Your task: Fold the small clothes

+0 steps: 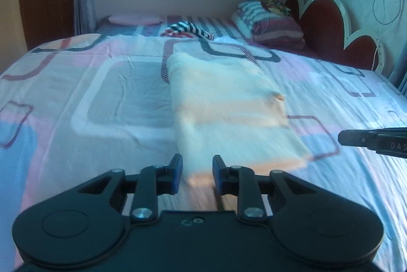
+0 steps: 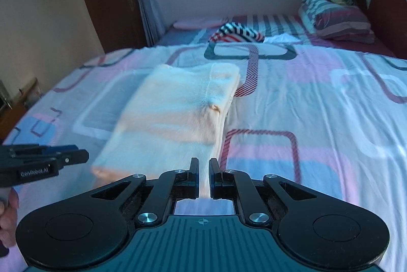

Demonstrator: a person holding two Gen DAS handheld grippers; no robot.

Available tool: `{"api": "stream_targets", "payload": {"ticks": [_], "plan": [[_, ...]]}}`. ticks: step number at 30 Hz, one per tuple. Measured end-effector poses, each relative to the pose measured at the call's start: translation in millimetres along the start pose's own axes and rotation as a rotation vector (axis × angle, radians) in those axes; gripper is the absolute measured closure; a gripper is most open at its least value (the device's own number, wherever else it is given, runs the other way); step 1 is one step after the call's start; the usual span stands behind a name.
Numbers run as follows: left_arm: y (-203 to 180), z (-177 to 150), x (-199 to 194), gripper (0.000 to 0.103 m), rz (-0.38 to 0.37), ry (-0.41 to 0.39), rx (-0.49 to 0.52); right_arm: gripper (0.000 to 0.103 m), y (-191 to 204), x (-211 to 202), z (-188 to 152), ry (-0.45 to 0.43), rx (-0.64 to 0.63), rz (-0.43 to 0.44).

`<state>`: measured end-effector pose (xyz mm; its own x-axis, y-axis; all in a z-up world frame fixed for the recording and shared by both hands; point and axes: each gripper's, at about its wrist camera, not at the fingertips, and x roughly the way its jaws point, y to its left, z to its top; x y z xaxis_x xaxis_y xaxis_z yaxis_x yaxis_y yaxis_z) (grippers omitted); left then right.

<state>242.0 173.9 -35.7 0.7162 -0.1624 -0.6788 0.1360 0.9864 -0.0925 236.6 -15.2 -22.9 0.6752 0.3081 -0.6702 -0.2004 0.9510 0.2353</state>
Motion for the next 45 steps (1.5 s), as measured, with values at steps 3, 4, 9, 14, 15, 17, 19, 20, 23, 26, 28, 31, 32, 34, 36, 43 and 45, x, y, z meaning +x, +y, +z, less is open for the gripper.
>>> {"api": "stream_targets", "payload": {"ticks": [3,4,9,14,15,17,19,20,23,26,28,31,32,34,36,43,45], "plan": [[-15,-19,-39,0.066,0.021,-0.035,-0.01,0.095,10,-43,-20,-0.039,-0.003,0.002],[-21,-25,-52,0.045,0.038,-0.05,-0.014,0.095,13,-56,-27,-0.043,-0.005,-0.003],[-47,-58,-124,0.0,0.139,-0.173,0.018,0.012,32,-112,-67,-0.041,-0.036,-0.068],[-59,-87,-177,0.0,0.179,-0.183,0.018,0.001,46,-175,-99,-0.14,-0.054,-0.088],[-60,-92,-186,0.0,0.174,-0.181,0.009,0.001,48,-186,-104,-0.147,-0.052,-0.088],[-63,-101,-202,0.0,0.182,-0.192,-0.003,0.0,51,-204,-112,-0.157,-0.04,-0.084],[-66,-108,-217,0.0,0.186,-0.213,-0.006,0.0,55,-220,-119,-0.163,-0.041,-0.088],[-67,-110,-222,0.0,0.186,-0.219,-0.011,0.0,58,-225,-123,-0.158,-0.044,-0.091],[-71,-112,-235,0.0,0.171,-0.212,-0.037,0.0,68,-236,-132,-0.146,-0.067,-0.112],[-78,-114,-248,0.0,0.155,-0.229,-0.034,0.0,77,-251,-140,-0.191,-0.099,-0.139],[-83,-118,-257,0.0,0.145,-0.241,-0.024,0.0,76,-260,-143,-0.207,-0.092,-0.143],[-90,-124,-268,0.0,0.134,-0.259,-0.024,0.0,77,-271,-145,-0.217,-0.089,-0.136],[-91,-125,-271,0.0,0.132,-0.263,-0.028,0.0,79,-273,-145,-0.221,-0.093,-0.14],[-91,-128,-276,0.0,0.128,-0.268,-0.036,0.0,80,-278,-146,-0.226,-0.1,-0.144],[-89,-129,-278,0.0,0.128,-0.272,-0.042,0.0,82,-281,-148,-0.227,-0.105,-0.144],[-90,-131,-285,0.0,0.13,-0.296,-0.045,0.0,86,-289,-152,-0.238,-0.118,-0.15],[-92,-132,-286,0.0,0.128,-0.3,-0.042,0.0,85,-291,-152,-0.242,-0.117,-0.155]]}}
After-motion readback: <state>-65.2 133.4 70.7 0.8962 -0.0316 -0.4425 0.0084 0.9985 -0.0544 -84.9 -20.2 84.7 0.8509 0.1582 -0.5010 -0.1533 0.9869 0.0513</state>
